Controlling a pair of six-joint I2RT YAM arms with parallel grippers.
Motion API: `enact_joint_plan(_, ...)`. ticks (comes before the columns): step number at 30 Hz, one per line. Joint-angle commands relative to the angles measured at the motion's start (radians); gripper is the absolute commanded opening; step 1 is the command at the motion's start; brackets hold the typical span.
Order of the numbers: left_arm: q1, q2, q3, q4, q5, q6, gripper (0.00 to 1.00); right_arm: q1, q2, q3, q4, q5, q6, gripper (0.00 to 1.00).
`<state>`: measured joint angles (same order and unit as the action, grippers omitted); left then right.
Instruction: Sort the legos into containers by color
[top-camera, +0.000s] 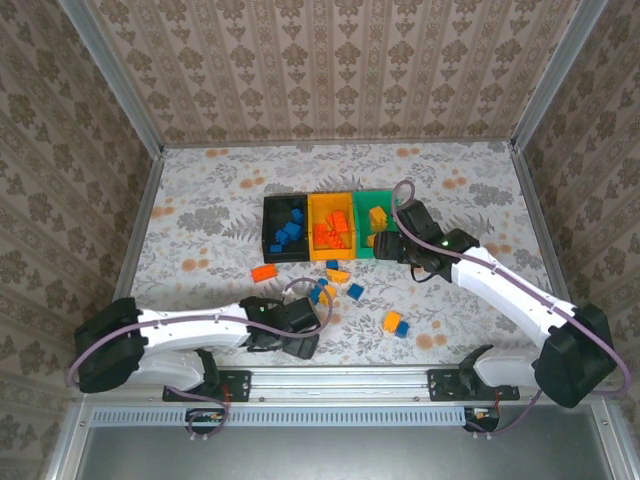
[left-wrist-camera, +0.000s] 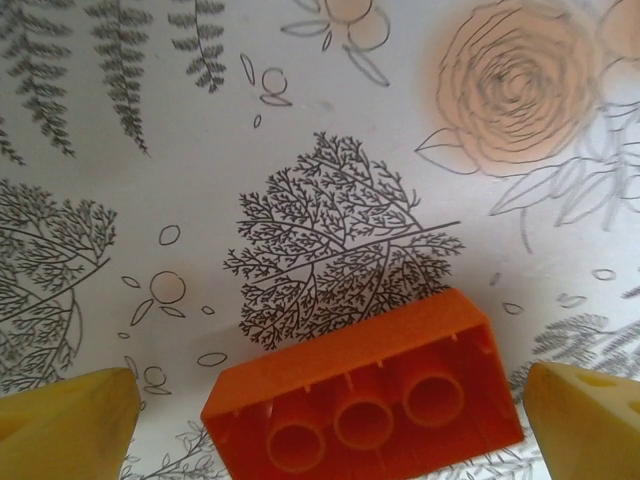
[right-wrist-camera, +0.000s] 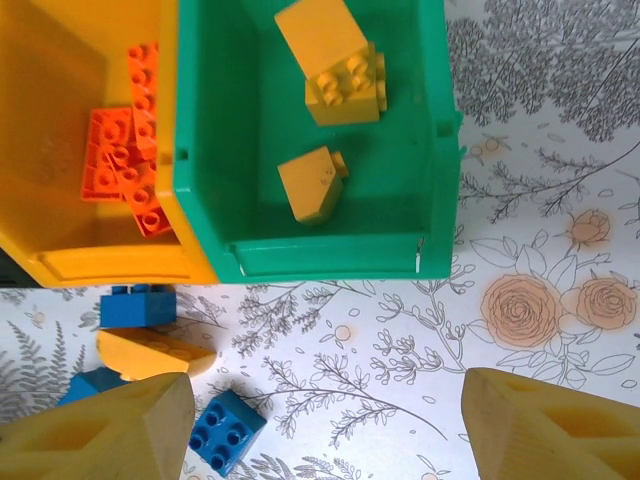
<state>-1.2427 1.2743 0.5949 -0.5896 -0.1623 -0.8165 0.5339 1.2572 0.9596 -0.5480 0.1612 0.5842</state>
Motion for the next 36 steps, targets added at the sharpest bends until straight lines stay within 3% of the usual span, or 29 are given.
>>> enact_joint_plan(1,-0.009,0.036,0.035,0.006,0.007,-0.033,1.00,-0.012,-0.045,-0.017,0.008,0.004,0.017,0.73)
enact_joint_plan(5,-0.009,0.087,0.049,0.012,0.003,-0.019,0.99,-0.025,-0.076,-0.025,0.007,0.003,0.016,0.74)
enact_joint_plan(13,-0.007,0.132,0.055,0.038,0.012,-0.001,0.83,-0.043,-0.088,-0.035,0.042,-0.008,0.022,0.74)
enact_joint_plan(18,-0.008,0.101,0.044,0.032,0.005,-0.003,0.68,-0.054,-0.087,-0.036,0.046,-0.011,0.027,0.74)
enact_joint_plan(25,0.003,0.009,0.050,-0.016,-0.035,-0.001,0.62,-0.061,-0.076,-0.040,0.051,-0.022,0.034,0.74)
enact_joint_plan(29,0.085,-0.068,0.112,-0.058,-0.058,0.087,0.62,-0.063,-0.074,-0.044,0.057,-0.032,0.042,0.74)
enact_joint_plan(31,0.167,-0.097,0.160,-0.042,-0.050,0.163,0.62,-0.063,-0.073,-0.048,0.059,-0.031,0.045,0.74)
enact_joint_plan(36,0.334,-0.008,0.343,0.031,-0.014,0.325,0.63,-0.065,-0.070,-0.062,0.058,-0.034,0.051,0.74)
